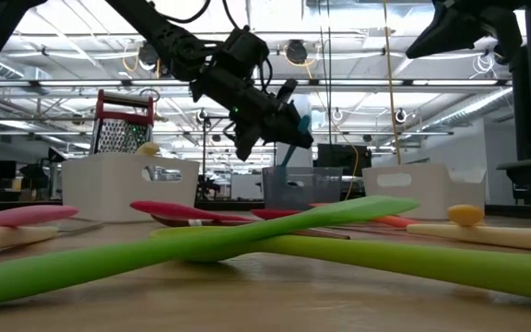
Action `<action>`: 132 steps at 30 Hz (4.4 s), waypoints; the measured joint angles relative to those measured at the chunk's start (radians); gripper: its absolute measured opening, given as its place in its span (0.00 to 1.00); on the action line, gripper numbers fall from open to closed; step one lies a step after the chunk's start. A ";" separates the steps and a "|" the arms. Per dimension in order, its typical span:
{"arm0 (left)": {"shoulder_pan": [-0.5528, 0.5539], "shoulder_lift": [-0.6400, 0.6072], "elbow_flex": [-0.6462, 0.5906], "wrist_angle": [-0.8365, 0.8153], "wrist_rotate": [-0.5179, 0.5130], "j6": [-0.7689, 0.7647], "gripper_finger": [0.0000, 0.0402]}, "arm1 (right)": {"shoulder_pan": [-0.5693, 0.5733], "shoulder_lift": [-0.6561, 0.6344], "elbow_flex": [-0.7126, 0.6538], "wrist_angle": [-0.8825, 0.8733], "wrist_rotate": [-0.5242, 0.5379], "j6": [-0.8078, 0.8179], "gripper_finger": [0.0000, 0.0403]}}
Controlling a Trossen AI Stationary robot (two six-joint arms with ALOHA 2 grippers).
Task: Pick & Place Kitchen Items
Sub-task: Put the blue spatula into the black bin, then put the red spatula into the black bin
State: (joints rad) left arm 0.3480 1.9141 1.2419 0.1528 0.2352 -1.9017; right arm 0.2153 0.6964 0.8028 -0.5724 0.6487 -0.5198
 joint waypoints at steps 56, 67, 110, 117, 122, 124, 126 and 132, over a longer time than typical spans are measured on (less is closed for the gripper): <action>0.071 -0.023 -0.002 0.216 0.263 0.134 0.60 | 0.000 0.000 0.001 -0.015 0.001 0.070 0.00; 0.047 -0.156 -0.001 0.362 0.182 0.522 0.60 | 0.000 0.000 0.001 -0.015 0.003 0.113 0.01; -0.443 -0.265 -0.001 -0.347 -0.367 1.367 0.60 | 0.000 0.000 0.001 -0.014 0.003 0.271 0.01; -0.463 -0.265 -0.001 -0.417 -0.282 1.281 0.60 | 0.000 0.000 0.001 -0.014 0.003 0.271 0.01; -0.496 -0.265 -0.001 -0.532 -0.340 1.151 0.60 | 0.000 0.000 0.001 -0.014 0.003 0.270 0.01; -0.517 -0.265 -0.001 -0.578 -0.381 1.101 0.60 | 0.000 0.000 0.001 -0.014 0.003 0.271 0.01; -0.540 -0.265 -0.001 -0.614 -0.423 1.061 0.60 | 0.000 0.000 0.001 -0.014 0.003 0.270 0.01; -0.610 -0.265 -0.001 -0.632 -0.480 0.941 0.60 | 0.000 0.000 0.000 -0.014 0.003 0.271 0.01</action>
State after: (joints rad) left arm -0.2617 1.6489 1.2407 -0.4791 -0.2445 -0.9609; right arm 0.2157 0.6968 0.8032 -0.5861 0.6518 -0.2488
